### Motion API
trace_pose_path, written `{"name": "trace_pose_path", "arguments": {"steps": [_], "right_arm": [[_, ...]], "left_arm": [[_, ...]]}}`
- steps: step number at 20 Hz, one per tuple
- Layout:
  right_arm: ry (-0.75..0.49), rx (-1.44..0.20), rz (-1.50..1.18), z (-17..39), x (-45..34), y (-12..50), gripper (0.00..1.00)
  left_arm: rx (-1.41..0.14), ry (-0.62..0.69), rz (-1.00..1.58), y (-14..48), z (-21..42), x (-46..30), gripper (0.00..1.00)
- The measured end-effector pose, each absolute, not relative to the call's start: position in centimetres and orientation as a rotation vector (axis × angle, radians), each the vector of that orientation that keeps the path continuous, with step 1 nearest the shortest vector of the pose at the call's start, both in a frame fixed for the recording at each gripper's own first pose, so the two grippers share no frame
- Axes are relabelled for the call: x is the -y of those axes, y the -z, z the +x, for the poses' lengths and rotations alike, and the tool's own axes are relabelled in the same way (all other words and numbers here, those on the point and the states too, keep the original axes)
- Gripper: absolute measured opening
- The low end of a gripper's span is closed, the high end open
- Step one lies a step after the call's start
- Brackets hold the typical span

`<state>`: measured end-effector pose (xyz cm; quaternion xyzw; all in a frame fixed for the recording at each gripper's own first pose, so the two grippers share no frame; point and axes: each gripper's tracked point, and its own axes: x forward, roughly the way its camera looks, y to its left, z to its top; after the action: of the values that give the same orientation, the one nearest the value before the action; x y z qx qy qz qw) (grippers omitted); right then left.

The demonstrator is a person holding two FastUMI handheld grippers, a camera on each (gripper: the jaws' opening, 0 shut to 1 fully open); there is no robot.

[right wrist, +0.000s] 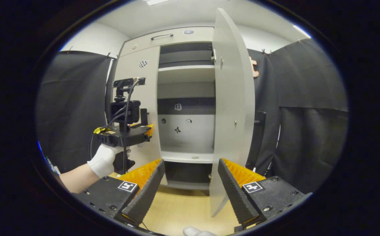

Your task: Open the right door of the double-door shoe cabinet with the right hand, and open the left door with the left hand.

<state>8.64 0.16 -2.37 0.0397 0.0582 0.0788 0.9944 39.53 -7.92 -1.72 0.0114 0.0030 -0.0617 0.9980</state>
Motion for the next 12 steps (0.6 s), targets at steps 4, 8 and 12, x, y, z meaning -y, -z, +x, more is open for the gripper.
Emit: {"name": "trace_pose_path", "arguments": {"steps": [4,8,12], "right_arm": [[-0.173,-0.106,0.076,8.2,-1.0,2.0,1.0],[-0.172,-0.104,0.077,7.3,-1.1,2.0,1.0],[-0.157,-0.096,0.084,6.3,-0.7,1.7,1.0]], "left_arm": [[-0.003,0.137,0.031,1.8,39.8,8.4,0.21],[0.001,0.155,0.036,1.7,39.2,8.3,0.02],[0.004,0.183,0.015,1.6,38.4,8.2,0.02]]}}
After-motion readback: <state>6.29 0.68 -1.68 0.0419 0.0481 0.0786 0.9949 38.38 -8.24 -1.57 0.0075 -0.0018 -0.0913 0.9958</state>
